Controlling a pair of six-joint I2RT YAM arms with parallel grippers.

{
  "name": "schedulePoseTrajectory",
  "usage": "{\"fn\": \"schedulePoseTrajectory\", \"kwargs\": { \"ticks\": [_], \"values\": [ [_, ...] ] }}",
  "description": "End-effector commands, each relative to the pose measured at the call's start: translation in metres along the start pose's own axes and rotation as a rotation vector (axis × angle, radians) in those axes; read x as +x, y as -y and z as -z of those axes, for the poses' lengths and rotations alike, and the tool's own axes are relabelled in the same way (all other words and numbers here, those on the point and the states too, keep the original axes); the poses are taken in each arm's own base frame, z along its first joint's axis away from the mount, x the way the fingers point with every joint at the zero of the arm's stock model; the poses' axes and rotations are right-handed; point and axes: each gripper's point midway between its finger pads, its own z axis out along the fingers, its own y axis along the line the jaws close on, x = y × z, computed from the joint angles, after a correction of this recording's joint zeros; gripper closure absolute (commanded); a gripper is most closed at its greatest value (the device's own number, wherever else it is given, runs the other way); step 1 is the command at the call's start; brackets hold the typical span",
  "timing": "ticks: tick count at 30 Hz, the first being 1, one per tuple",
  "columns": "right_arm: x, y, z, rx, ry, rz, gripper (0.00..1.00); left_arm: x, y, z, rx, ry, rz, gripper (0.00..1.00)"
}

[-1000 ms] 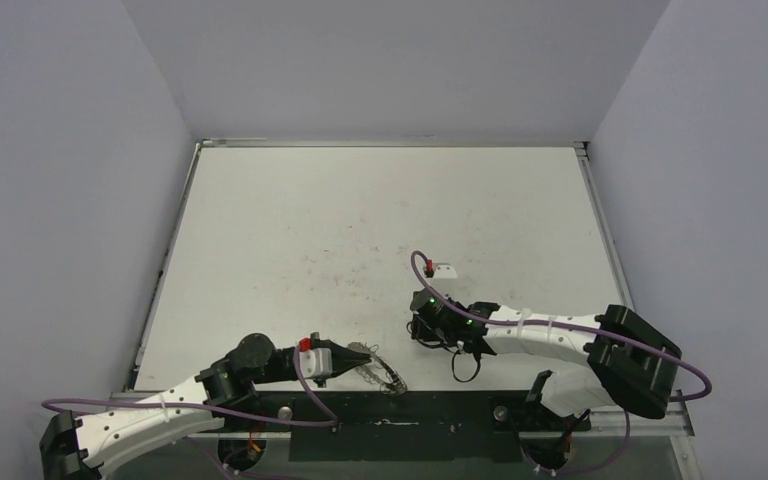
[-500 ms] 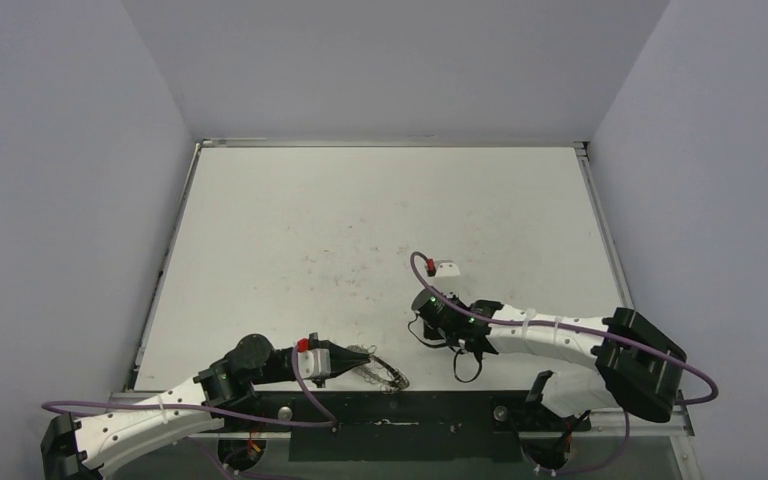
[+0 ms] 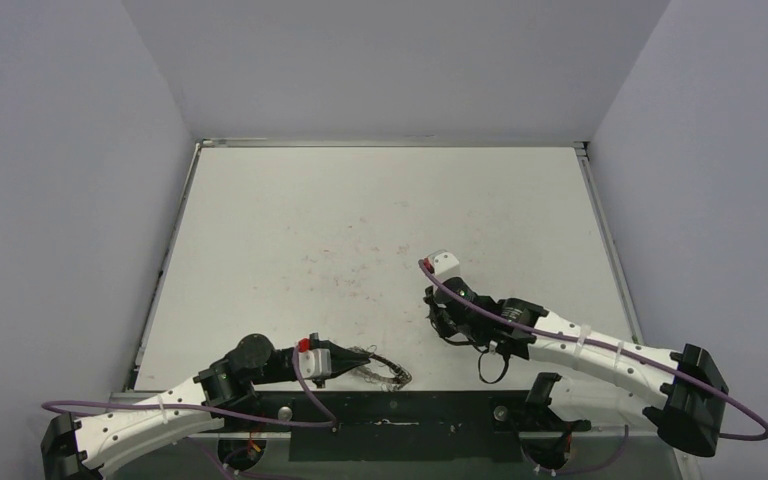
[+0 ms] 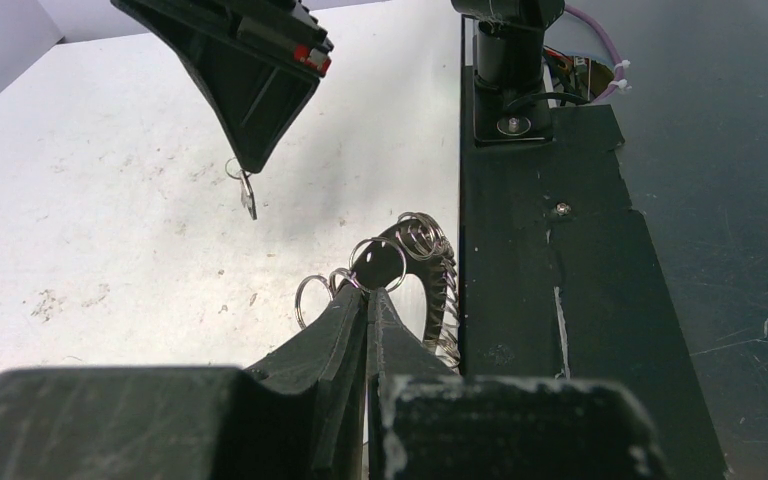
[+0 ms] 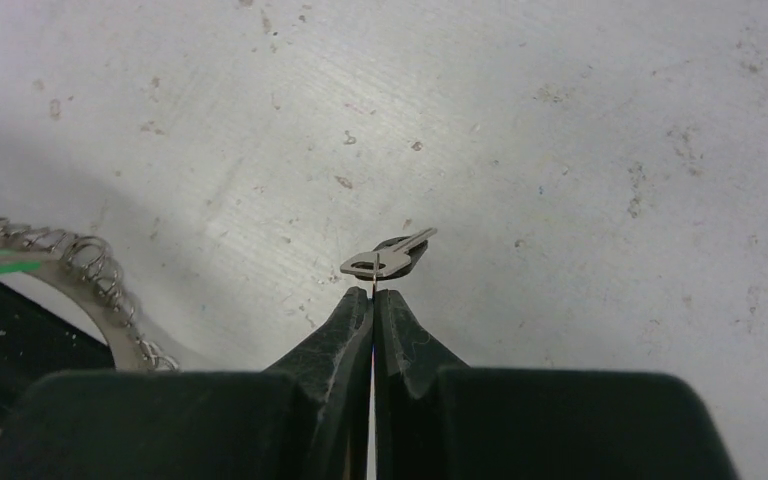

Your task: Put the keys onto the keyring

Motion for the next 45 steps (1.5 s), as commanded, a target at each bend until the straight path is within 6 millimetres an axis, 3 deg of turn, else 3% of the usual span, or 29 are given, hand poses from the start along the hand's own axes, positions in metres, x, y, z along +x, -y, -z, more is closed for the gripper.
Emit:
{"fn": "schedulePoseTrajectory", "kwargs": {
  "ticks": [1,9,19,35,45],
  "values": [
    [-0.017,-0.027,0.018,-0.188,0.033,0.131,1.0,-0.01,0.0,-0.002,0.005,0.024,0.0,1.0],
    [-0.025,-0.075,0.043,-0.495,0.073,0.235,1.0,-0.01,0.002,-0.003,0.016,0.019,-0.001,1.0],
    [-0.022,-0.114,0.065,-0.711,0.066,0.36,1.0,-0.01,0.007,-0.004,0.049,0.024,-0.002,1.0],
    [-0.017,-0.145,0.093,-0.904,-0.014,0.428,1.0,-0.012,0.019,-0.004,0.126,0.036,-0.026,1.0],
    [-0.007,-0.161,0.094,-0.933,-0.073,0.534,1.0,-0.016,0.02,-0.006,0.137,0.044,-0.025,1.0]
  ]
}}
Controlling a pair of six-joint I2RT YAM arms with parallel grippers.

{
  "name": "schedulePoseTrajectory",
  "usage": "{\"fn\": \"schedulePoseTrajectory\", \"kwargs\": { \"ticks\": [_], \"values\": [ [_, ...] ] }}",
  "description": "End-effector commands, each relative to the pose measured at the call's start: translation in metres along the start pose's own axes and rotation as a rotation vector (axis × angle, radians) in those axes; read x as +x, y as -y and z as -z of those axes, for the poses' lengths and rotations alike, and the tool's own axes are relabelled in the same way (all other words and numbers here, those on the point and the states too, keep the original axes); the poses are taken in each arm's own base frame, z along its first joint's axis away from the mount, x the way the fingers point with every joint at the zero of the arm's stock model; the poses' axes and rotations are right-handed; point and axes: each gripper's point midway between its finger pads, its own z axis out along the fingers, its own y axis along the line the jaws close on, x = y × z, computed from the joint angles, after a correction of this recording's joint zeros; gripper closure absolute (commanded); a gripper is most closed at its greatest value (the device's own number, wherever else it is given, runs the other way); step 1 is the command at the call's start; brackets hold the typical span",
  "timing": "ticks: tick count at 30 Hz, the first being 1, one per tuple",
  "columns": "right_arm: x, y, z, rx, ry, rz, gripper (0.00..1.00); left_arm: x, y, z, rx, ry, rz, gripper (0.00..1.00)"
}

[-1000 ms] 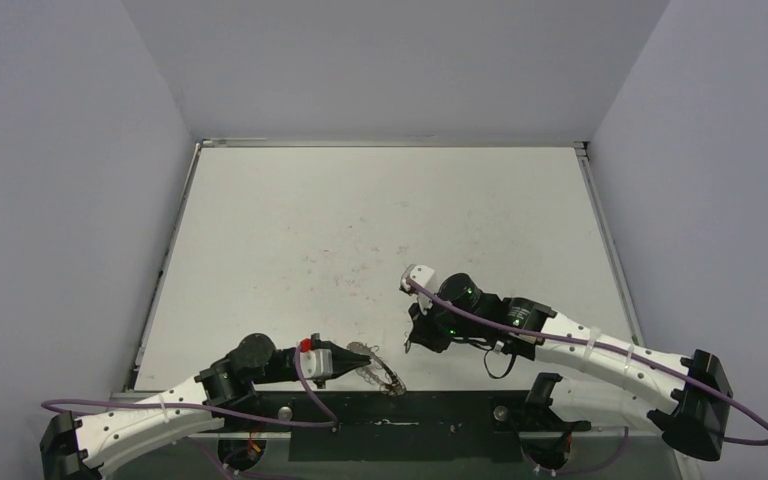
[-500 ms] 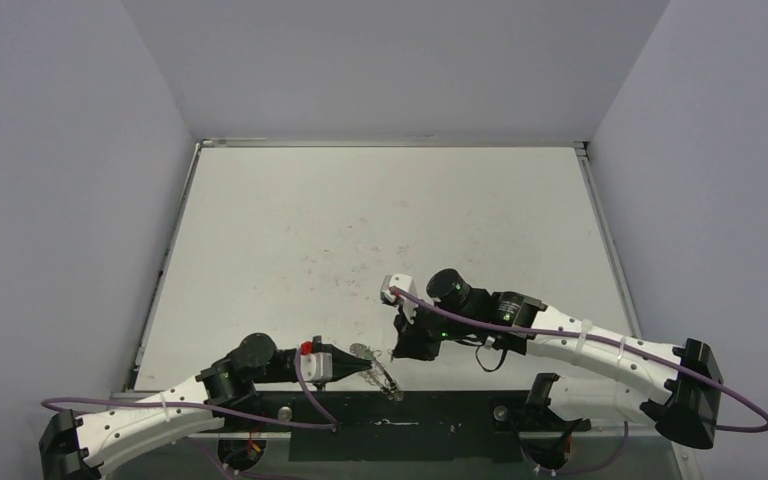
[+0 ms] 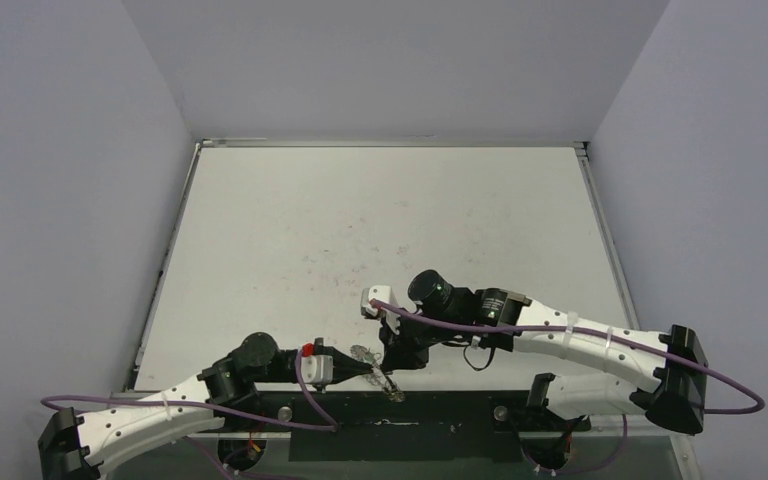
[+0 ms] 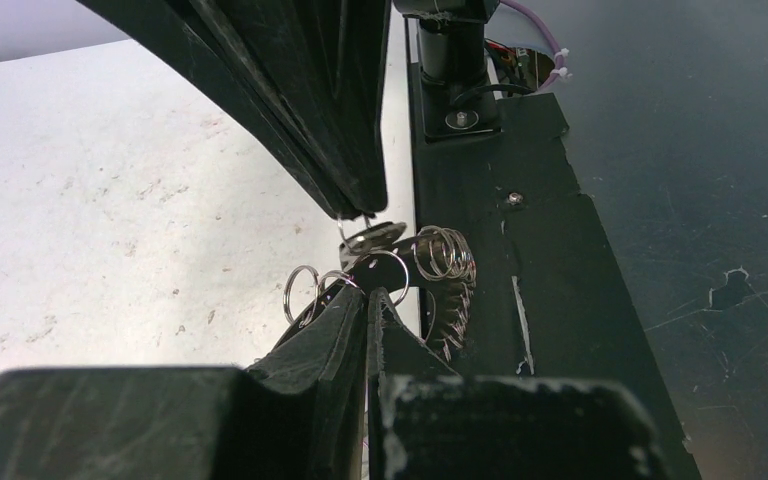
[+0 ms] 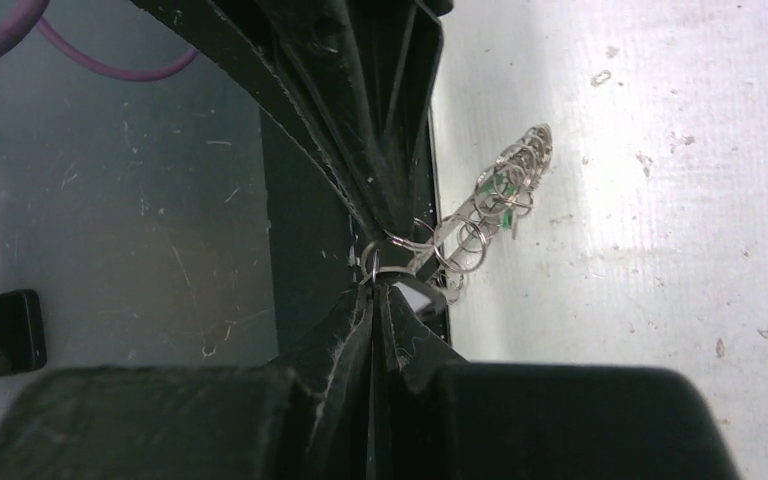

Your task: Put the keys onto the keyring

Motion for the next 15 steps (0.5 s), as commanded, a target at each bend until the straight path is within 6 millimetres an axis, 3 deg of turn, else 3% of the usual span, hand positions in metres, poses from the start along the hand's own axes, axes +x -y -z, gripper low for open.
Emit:
{"fn": "schedulePoseTrajectory", "kwargs": {
  "ticks": [1,15],
  "values": [
    [-0.011,-0.01,-0.004,-0.034,-0.012,0.069,1.0,-0.019,0.002,-0.004,0.026,0.047,-0.026,1.0],
    [-0.019,0.0,-0.012,0.016,-0.004,0.056,1.0,-0.019,0.003,-0.005,0.036,0.047,-0.025,1.0]
  ]
}}
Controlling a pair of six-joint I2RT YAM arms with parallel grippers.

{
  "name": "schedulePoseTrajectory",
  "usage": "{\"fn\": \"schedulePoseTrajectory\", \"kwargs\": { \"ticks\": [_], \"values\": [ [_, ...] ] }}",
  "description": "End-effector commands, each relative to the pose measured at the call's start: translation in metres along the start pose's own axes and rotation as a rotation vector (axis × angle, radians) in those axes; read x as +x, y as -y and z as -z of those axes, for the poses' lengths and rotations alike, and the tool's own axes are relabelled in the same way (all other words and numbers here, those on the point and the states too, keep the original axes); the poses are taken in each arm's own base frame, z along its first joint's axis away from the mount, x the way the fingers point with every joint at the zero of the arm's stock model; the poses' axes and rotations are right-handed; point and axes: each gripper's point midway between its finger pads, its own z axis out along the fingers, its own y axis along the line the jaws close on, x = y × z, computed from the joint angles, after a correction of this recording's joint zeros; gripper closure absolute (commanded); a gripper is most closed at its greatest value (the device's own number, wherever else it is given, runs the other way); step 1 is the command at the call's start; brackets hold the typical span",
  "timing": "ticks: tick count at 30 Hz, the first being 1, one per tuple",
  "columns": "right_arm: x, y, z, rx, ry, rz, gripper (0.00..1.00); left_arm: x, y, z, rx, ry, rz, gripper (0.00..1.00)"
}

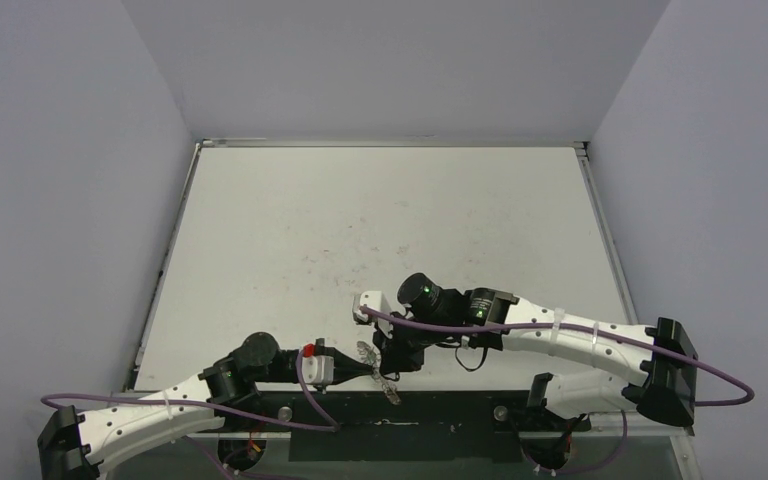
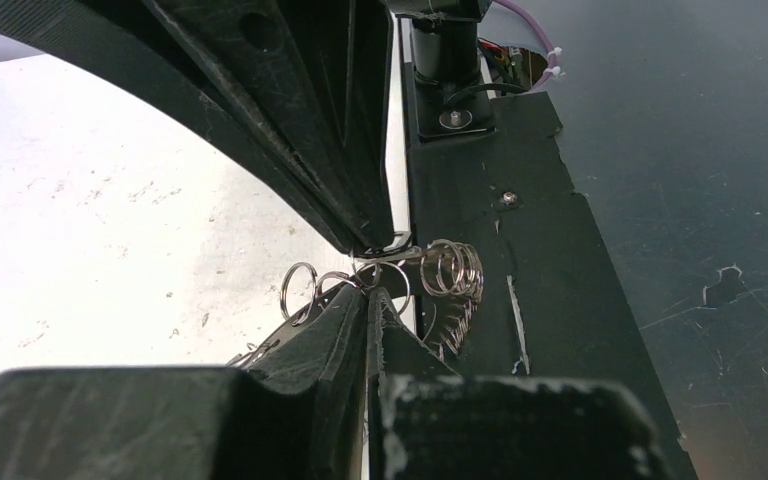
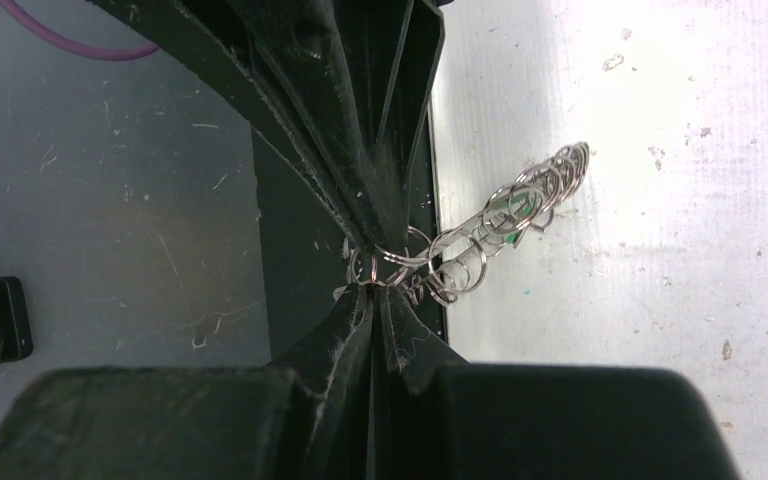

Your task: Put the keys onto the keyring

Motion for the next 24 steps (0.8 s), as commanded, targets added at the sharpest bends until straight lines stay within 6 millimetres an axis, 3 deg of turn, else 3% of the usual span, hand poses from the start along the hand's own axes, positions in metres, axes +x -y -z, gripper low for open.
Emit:
{"fn": "schedulePoseTrajectory", "kwargs": {
  "ticks": [1,24],
  "values": [
    [-0.03,0.001,0.004,0.024,0.079,0.037,1.0,-0.019,0.001,-0.003,0.022,0.046,-0.027,1.0],
    [-0.019,0.028,0.008,0.181,0.053,0.03,1.0,-0.023,0.001,-0.002,0.018,0.063,-0.038,1.0]
  ]
}}
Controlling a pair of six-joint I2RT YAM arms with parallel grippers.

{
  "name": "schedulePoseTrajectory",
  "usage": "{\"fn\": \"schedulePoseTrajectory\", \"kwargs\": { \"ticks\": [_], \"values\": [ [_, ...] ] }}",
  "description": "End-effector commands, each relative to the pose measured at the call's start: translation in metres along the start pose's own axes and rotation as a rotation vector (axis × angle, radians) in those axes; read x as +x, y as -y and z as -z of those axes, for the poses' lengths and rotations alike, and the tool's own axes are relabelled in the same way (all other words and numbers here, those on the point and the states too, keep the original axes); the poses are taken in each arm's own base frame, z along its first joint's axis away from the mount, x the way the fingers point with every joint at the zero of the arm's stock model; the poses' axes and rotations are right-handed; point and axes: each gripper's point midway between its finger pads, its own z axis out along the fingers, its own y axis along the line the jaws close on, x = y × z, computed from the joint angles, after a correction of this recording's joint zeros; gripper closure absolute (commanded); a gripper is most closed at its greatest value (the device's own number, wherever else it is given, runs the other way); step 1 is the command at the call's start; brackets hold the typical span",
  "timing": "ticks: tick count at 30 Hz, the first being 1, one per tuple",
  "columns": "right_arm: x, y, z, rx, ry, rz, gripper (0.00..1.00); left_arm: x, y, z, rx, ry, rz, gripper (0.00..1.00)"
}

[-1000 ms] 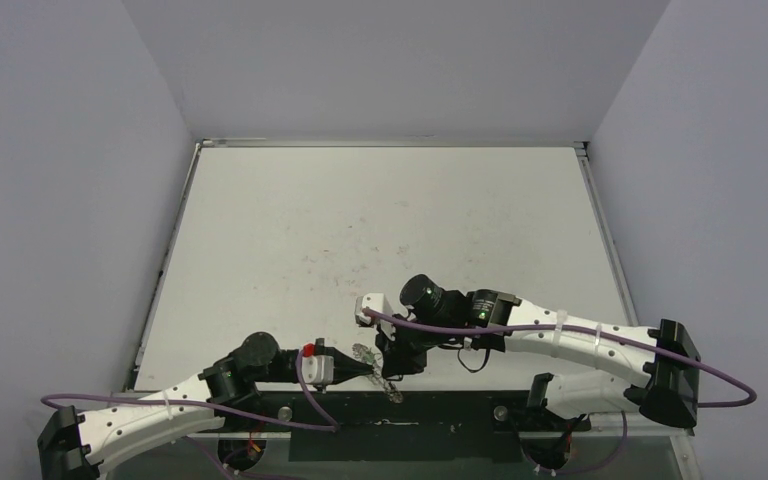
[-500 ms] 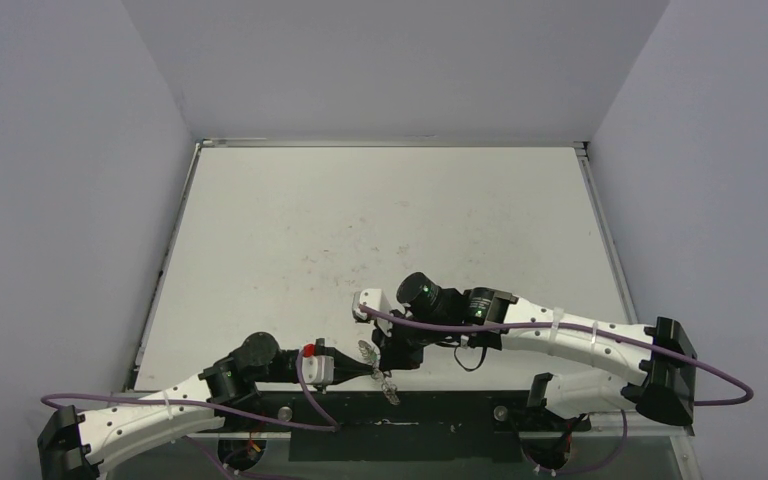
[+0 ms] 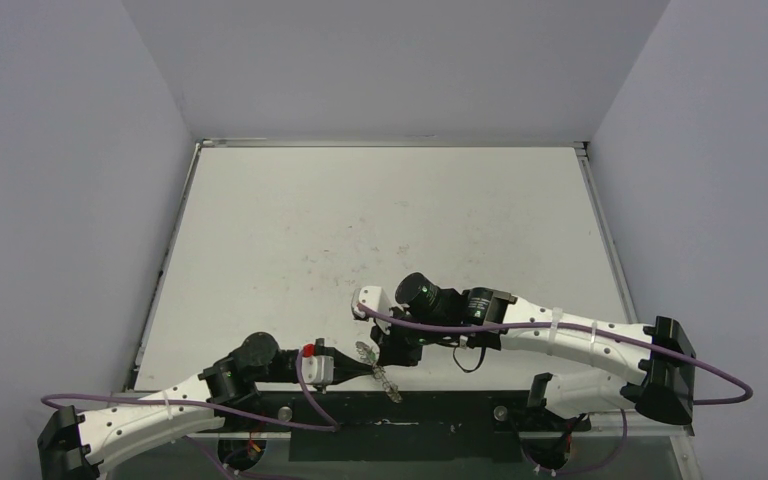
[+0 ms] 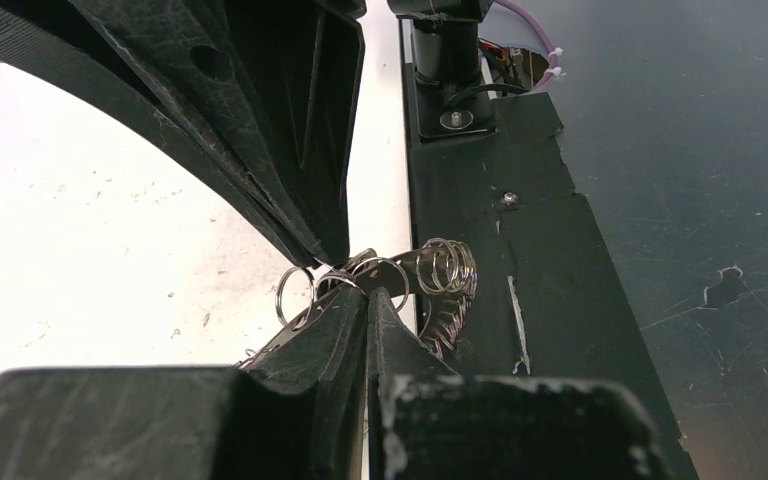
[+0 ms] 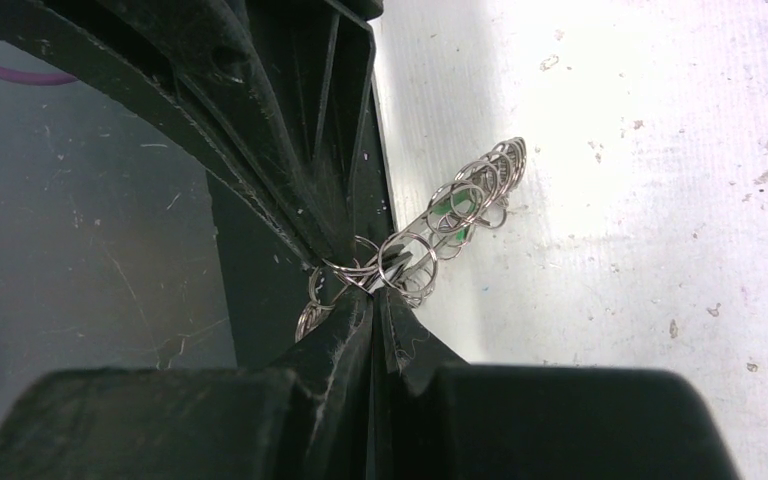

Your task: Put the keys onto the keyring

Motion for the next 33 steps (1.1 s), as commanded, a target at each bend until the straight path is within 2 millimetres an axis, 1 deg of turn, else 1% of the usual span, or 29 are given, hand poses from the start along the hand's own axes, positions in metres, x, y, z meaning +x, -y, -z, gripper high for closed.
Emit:
{"fn": "schedulePoseTrajectory", "kwargs": {
  "ticks": [1,13,24,33],
  "values": [
    [-0.013,0.012,0.008,0.083,0.048,0.028,1.0,-0.024,0.001,-0.002,0.017,0.064,-0.038,1.0],
    [-0.011,0.026,0.009,0.18,0.047,0.036,1.0,-0.03,-0.002,-0.002,0.001,0.087,-0.034,1.0],
    [-0.026,0.02,0.011,0.274,0.133,0.098,1.0,-0.027,-0.011,-0.002,-0.058,0.086,0.004,1.0],
    [-0.023,0.03,0.02,0.404,0.124,0.136,1.0,-0.027,-0.014,-0.001,-0.081,0.085,0.011,1.0]
  ]
}}
